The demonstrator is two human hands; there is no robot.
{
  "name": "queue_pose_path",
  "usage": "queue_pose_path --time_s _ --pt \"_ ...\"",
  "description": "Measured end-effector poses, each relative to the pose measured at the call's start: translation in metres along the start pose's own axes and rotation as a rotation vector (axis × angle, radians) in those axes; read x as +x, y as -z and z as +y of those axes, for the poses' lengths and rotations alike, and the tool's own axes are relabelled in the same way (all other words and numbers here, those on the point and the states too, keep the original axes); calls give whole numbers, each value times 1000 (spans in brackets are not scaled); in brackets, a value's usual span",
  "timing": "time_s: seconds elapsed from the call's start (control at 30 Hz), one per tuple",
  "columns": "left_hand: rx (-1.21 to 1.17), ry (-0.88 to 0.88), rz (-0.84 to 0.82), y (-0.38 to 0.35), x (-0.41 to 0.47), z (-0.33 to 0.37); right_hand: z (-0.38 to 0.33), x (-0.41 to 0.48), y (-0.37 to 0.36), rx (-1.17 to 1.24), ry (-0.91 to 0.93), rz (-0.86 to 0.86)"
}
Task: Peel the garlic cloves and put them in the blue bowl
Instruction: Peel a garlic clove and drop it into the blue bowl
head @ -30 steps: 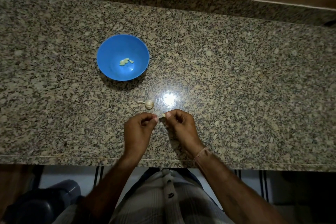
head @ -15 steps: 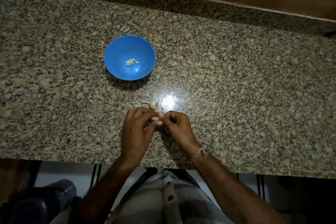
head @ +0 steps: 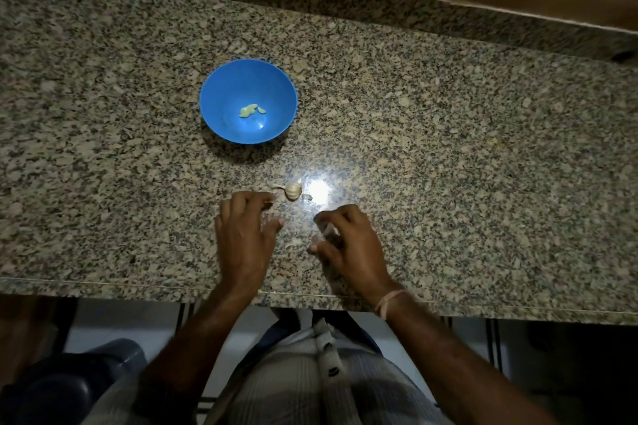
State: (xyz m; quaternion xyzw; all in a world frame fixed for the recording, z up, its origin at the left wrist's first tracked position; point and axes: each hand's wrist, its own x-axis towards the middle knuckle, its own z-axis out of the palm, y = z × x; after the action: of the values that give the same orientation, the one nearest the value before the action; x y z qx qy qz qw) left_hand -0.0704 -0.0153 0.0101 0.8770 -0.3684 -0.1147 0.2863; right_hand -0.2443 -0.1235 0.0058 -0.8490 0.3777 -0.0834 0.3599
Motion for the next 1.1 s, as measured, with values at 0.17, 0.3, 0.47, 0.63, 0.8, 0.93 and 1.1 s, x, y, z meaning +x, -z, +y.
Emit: queue_pose_path --time_s 0.17,0.3,0.47,0.63,0.8,0.93,1.1 --pt "142 -113 -77 -18 0 24 -2 -3 -13 -45 81 99" --pt "369 -202 -45 -22 16 38 12 -3 -4 59 12 142" --pt "397 -184 -35 -32 31 46 26 3 6 75 42 91" --pt "440 -157 -16 -41 31 51 35 8 15 131 74 -4" --pt "377 -54 32 -42 15 65 32 13 28 360 -76 -56" --pt "-336 235 110 -26 -24 77 17 19 36 747 -320 -153" --pt "-489 494 202 -6 -61 51 -29 25 24 968 -398 -326"
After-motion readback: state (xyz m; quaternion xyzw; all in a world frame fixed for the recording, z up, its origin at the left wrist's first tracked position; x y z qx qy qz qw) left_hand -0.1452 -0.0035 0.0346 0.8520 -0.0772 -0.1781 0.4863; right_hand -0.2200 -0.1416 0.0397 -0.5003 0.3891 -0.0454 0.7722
